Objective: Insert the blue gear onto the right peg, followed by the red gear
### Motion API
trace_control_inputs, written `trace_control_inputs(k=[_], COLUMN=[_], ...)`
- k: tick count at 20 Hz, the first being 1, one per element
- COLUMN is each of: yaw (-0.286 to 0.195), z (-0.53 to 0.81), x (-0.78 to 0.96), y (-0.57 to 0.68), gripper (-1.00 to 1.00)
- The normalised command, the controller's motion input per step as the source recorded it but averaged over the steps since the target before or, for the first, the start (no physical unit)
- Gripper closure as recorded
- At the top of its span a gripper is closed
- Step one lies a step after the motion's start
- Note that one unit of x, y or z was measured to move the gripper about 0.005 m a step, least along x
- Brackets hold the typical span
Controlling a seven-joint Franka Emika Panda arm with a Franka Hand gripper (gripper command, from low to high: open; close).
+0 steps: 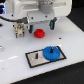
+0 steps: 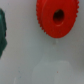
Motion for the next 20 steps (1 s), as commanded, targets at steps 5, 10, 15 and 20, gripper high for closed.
trace_control_inputs(k=[5,10,15,20], yaw=[0.000,0.000,0.000,0.000], z=[-0.09,-0.06,-0.16,-0.26], x=[0.02,0.00,-0.05,-0.11], y=[-0.12,-0.12,-0.08,-0.01], gripper=[-1.00,-1.00,-1.00,-1.00])
